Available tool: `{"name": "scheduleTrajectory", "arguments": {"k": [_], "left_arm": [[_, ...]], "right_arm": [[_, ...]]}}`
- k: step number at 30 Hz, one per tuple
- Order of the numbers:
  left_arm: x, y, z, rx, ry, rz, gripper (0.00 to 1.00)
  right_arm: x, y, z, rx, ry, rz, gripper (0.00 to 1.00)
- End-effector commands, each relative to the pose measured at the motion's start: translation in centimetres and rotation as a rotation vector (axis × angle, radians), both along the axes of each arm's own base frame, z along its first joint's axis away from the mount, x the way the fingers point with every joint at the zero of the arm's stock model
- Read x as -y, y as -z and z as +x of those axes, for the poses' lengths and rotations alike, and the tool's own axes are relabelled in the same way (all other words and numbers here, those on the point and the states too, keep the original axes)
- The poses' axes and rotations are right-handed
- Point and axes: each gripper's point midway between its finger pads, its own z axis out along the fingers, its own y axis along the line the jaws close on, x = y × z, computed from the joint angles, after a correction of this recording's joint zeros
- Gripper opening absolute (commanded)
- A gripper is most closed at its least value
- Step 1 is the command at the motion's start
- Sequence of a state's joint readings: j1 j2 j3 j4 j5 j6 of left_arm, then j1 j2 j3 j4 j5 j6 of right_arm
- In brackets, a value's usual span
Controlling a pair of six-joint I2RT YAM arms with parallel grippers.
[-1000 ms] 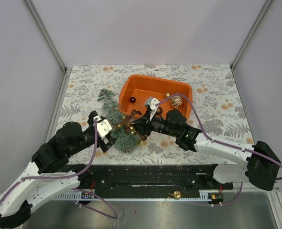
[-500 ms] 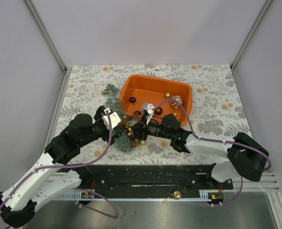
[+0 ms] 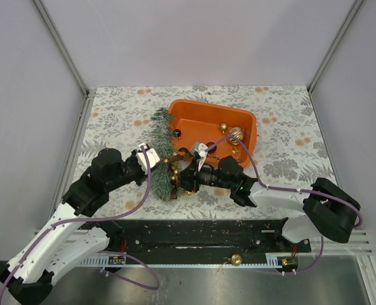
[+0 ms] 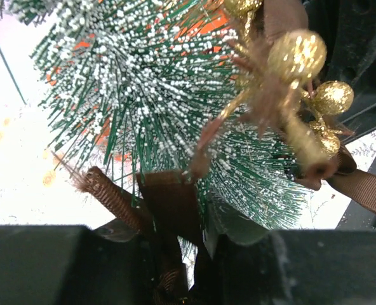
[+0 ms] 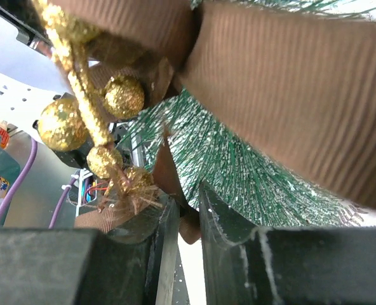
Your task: Decorate the small christmas tree
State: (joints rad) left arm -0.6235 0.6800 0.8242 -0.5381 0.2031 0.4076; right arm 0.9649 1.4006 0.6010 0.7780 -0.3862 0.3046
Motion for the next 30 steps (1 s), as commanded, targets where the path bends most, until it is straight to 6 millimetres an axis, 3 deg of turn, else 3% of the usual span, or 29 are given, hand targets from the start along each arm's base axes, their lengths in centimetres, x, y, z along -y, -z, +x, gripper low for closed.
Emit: {"name": "scheduleTrajectory", "arguments": {"k": [1,5,9,13,16,18,25,30], "left_arm": [[1.2,-0.8,-0.9,0.032,0.095,-0.036,0.26],[0.5,-0.4,-1.1,0.042,0.082,-0.013,0.28],[-1.1,-1.4,-1.3,0.116,0.049,0.015,0.32],[-2.6,-2.4,-2.6,0.176,0.063,0.067,0.47],[-3.7,-3.0,-3.5,0.197,0.063,0.098,0.88],[-4.3,-3.4,-4.3,0.207,0.069,0.110,0.99],[-5.9,-4.8,-6.8,0.248,0.105,0.127,0.99],[-6.7,-6.2,-7.2,0.268,0.054,0.085,0.99]], "right_arm": [[0.2,-1.7,-0.5,0.038,-0.020,0.031,0.28],[0.4,-1.4,-0.6,0.032,-0.019,-0.002,0.34],[1.4,-0.8,-0.4,0.024,0.022,-0.049,0.40],[2.9,-0.7,-0.4,0.015,0.070,-0.095,0.44],[4.1,-1.4,-0.4,0.019,0.102,-0.110,0.46],[4.6,-1.8,-0.5,0.023,0.116,-0.118,0.47],[6.3,-2.9,0.4,0.047,0.200,-0.178,0.50],[8.6,-4.9,3.7,0.105,0.410,-0.227,0.61]]}}
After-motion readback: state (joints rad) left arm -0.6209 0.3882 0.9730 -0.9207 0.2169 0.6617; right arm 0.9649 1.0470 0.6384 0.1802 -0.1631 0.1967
